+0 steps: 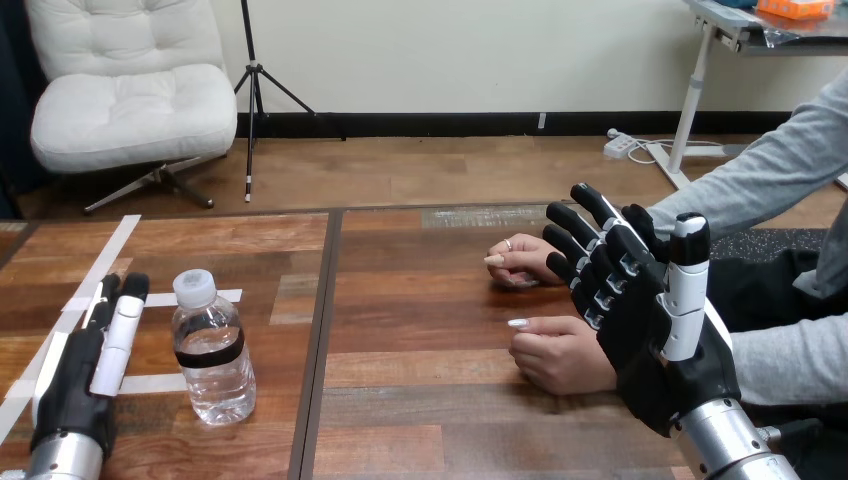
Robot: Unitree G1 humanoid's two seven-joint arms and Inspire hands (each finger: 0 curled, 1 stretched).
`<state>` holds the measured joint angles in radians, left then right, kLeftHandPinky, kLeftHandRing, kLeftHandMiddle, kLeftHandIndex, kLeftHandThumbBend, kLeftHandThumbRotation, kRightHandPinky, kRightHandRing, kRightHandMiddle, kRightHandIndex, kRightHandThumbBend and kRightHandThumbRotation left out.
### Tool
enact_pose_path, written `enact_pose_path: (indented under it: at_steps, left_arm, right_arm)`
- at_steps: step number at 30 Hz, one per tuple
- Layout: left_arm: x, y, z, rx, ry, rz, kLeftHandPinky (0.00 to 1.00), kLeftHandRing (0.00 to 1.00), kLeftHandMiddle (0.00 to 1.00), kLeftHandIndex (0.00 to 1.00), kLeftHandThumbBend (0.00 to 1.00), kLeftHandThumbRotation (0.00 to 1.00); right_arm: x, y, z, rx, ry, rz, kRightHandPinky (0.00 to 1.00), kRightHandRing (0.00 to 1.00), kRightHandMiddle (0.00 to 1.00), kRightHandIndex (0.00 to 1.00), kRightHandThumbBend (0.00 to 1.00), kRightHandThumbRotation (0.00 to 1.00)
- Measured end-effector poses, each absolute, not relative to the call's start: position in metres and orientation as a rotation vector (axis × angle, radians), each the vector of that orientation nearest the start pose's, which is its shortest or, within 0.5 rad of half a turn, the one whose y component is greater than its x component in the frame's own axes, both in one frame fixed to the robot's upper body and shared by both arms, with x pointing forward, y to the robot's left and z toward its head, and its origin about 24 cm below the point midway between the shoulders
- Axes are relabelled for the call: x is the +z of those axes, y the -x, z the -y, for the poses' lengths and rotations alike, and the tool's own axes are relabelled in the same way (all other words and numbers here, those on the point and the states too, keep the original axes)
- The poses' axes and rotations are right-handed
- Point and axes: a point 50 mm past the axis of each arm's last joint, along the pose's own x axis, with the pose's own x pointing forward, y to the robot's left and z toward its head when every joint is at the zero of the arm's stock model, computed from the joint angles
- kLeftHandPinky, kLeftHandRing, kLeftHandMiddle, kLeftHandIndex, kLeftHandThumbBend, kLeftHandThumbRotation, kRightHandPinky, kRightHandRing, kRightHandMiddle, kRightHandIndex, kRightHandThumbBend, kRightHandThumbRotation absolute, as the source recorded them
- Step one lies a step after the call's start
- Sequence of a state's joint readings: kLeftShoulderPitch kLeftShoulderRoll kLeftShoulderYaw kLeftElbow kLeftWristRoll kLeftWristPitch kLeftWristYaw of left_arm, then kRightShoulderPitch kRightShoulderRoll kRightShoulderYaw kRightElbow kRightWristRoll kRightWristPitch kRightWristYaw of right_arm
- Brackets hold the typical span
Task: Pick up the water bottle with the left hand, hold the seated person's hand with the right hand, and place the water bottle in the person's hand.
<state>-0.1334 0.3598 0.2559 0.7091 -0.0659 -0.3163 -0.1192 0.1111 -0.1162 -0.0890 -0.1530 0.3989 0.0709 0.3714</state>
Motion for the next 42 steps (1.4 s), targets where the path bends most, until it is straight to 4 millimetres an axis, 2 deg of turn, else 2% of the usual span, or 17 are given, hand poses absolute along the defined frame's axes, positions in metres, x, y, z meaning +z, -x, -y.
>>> enact_pose_path:
  at_steps: [18, 42]
  left_arm:
    - [-0.0232, -0.2379, -0.2925, 0.271, -0.082, -0.156, 1.0, 1.0, 1.0, 1.0, 1.0, 1.0]
    - [-0.0192, -0.2358, -0.2919, 0.247, -0.063, -0.078, 1.0, 1.0, 1.0, 1.0, 1.0, 1.0]
  right_arm:
    - [0.0546, -0.2289, 0.1769, 0.286, -0.268, 0.049, 1.0, 0.97, 0.94, 0.97, 1.0, 1.0]
    - [0.0546, -0.2289, 0.177, 0.285, -0.267, 0.049, 1.0, 0.97, 0.94, 0.97, 1.0, 1.0]
